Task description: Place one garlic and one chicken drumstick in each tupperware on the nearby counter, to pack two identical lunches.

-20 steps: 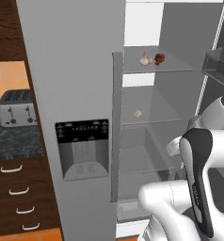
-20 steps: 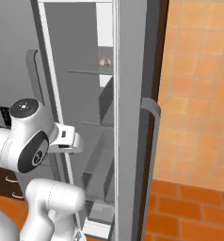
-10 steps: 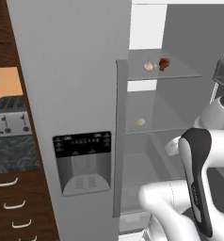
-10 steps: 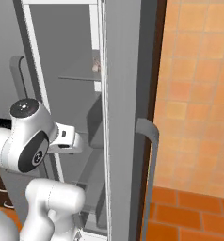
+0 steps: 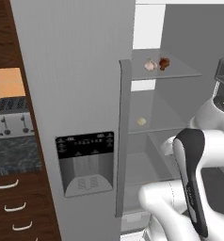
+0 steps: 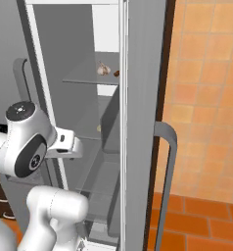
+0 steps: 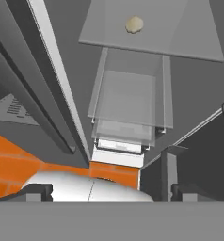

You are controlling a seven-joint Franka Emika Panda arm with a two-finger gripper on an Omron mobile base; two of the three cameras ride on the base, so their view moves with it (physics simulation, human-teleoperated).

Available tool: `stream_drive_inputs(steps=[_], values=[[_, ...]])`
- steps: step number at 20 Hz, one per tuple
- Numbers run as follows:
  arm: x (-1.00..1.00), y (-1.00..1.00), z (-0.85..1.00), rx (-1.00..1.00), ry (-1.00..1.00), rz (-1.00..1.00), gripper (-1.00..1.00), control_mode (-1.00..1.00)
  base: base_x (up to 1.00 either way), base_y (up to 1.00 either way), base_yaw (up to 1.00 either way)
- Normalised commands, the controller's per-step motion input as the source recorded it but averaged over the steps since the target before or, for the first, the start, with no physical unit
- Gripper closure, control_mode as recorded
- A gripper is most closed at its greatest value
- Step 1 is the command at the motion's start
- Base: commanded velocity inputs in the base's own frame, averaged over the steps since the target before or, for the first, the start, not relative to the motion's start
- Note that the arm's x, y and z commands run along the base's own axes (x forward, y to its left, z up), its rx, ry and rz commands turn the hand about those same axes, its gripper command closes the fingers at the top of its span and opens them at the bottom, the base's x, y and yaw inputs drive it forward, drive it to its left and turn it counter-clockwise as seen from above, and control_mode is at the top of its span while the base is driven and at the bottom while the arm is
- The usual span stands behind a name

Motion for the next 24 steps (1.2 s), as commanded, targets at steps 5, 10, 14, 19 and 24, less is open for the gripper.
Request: stream_drive_inputs(steps=[5,10,14,19,24], values=[[0.72,-0.13,-0.15,0.05,-0.04,0.00,-1.00,-1.00,0.00,0.00,0.00],[0.91,-0.46,-0.11,0.17,-0.03,0.00,-1.00,-1.00,0.00,0.00,0.00],[0.86,0.01,-0.18,0.05,0.00,0.14,-1.00,-1.00,0.00,0.00,0.00],[0.90,0.13,-0.26,0.00,0.00,0.25,-1.00,-1.00,0.00,0.00,0.00],[0.80,0.01,-0.28,0.00,0.00,0.11,-1.00,-1.00,0.00,0.00,0.00]])
